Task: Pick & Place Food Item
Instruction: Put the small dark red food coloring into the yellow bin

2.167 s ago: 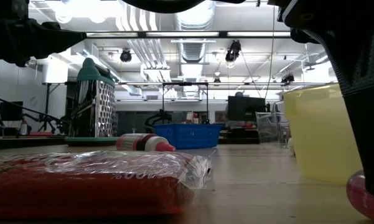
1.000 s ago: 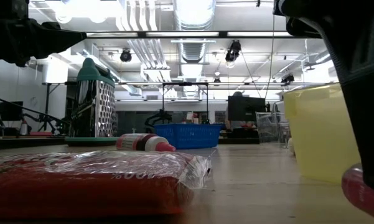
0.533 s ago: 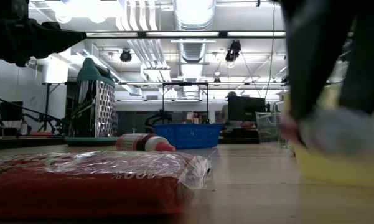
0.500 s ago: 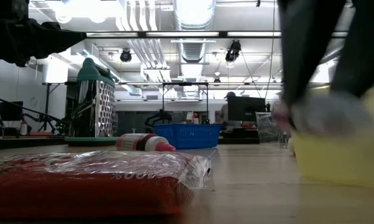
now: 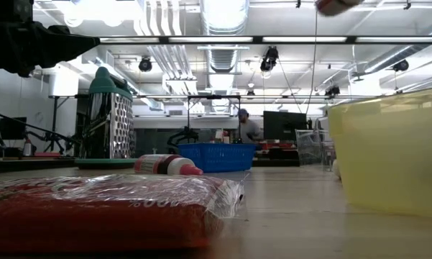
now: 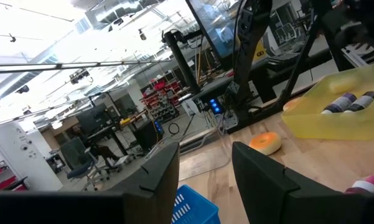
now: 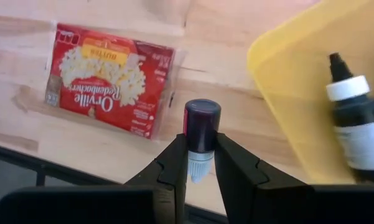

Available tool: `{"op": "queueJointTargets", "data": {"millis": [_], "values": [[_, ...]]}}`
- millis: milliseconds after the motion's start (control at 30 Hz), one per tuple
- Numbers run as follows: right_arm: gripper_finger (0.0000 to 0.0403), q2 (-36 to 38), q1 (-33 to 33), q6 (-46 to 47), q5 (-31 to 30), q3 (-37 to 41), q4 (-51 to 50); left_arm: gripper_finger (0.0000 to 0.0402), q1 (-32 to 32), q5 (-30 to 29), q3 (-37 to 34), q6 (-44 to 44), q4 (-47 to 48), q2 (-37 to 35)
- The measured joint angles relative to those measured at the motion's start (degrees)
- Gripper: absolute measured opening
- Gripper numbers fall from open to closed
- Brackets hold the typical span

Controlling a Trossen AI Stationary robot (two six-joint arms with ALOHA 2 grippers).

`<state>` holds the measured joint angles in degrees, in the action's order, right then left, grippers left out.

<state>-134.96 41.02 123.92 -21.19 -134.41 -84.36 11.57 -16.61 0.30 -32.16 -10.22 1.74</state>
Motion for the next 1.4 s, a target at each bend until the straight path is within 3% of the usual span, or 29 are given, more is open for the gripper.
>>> {"op": "queueJointTargets", "data": {"millis": [467,1000,1233,1400], "values": [[0.0068,4.9,3.4,4.6,-0.1,-0.5,-5.8,0.0152,0.0,0.0,0.0,0.0,0.0,0.0],[0.0068,5.0,7.8,11.3,2.2,-0.1,-5.7,0.0152,0.0,0.0,0.0,0.0,0.0,0.0],[0.0068,5.7,7.7,8.0,2.1,2.0,-5.6,0.0152,0.0,0.0,0.0,0.0,0.0,0.0],[0.0068,9.7,7.4,8.0,0.1,7.9,-5.6,0.0152,0.0,0.0,0.0,0.0,0.0,0.0]]}}
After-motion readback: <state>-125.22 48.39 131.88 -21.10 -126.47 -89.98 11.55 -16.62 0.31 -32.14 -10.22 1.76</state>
